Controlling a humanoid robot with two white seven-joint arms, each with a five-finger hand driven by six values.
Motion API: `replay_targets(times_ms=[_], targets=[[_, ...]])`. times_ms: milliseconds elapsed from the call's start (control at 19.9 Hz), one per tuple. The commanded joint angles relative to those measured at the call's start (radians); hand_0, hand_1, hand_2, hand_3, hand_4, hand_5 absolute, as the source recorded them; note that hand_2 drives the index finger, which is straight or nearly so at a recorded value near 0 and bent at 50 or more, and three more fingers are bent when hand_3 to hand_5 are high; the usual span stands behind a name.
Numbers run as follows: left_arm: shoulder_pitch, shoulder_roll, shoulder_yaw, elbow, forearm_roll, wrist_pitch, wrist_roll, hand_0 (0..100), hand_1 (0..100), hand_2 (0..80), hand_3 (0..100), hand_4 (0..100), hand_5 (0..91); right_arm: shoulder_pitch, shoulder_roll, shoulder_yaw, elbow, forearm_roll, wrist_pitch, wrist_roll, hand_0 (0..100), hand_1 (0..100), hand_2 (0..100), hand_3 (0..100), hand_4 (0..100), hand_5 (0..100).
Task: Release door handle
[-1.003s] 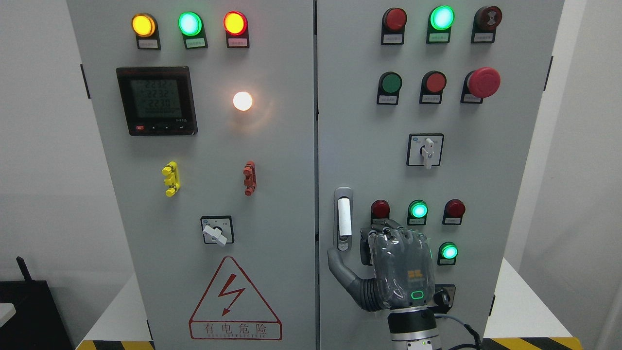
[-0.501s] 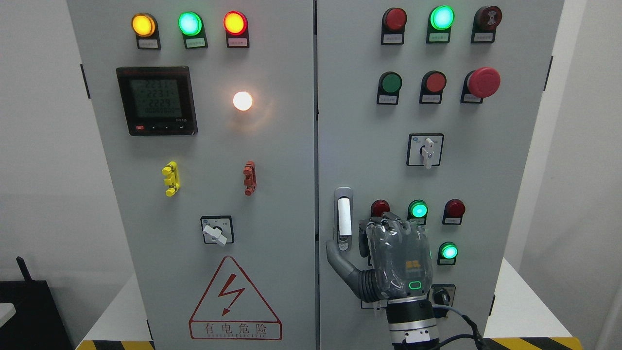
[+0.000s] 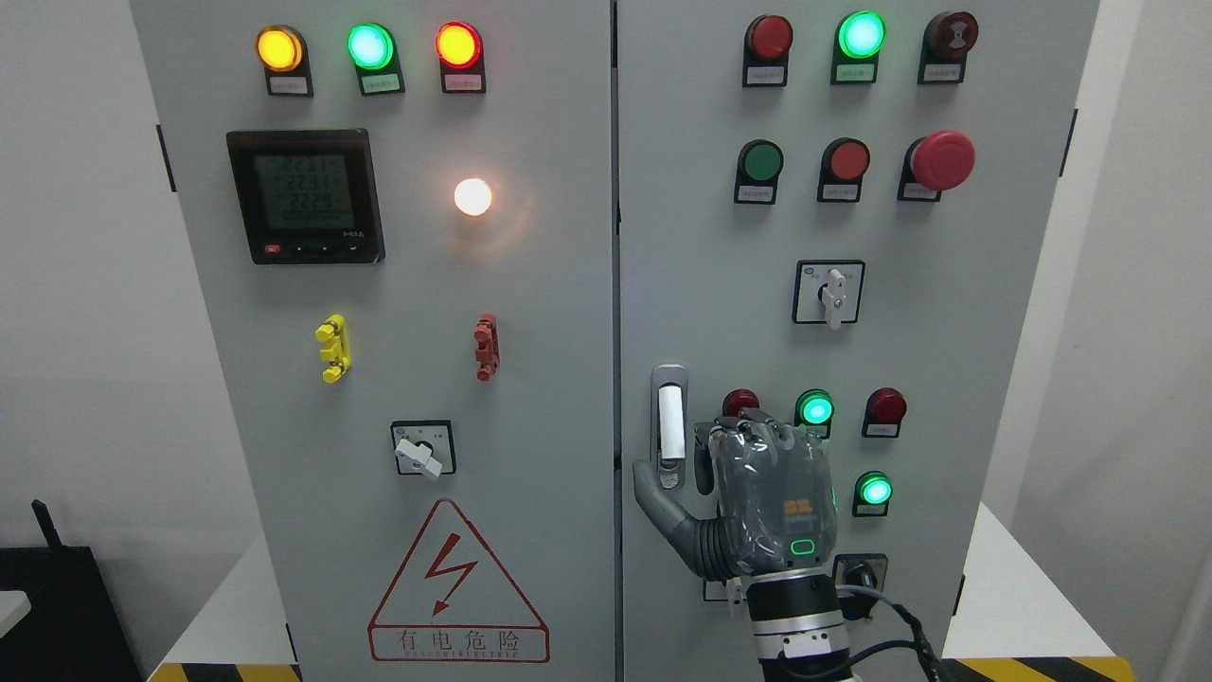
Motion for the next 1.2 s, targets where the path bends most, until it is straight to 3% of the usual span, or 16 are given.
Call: replay_targets(times_ms=[0, 1153], targets=[[0.000, 0.000, -0.014, 0.020, 0.000, 0.001, -0.001, 12, 39, 0.0, 0, 0, 0.0, -0.011, 0.009, 0.000, 0.032, 0.000, 0.023, -0.005, 28, 37, 94, 100, 84, 93], [0.000, 0.000, -0.014, 0.020, 0.000, 0.001, -0.001, 12, 39, 0.0, 0, 0, 0.0, -0.004, 0.009, 0.000, 0.031, -0.002, 0.031, -0.031, 36, 44, 94, 100, 85, 95]])
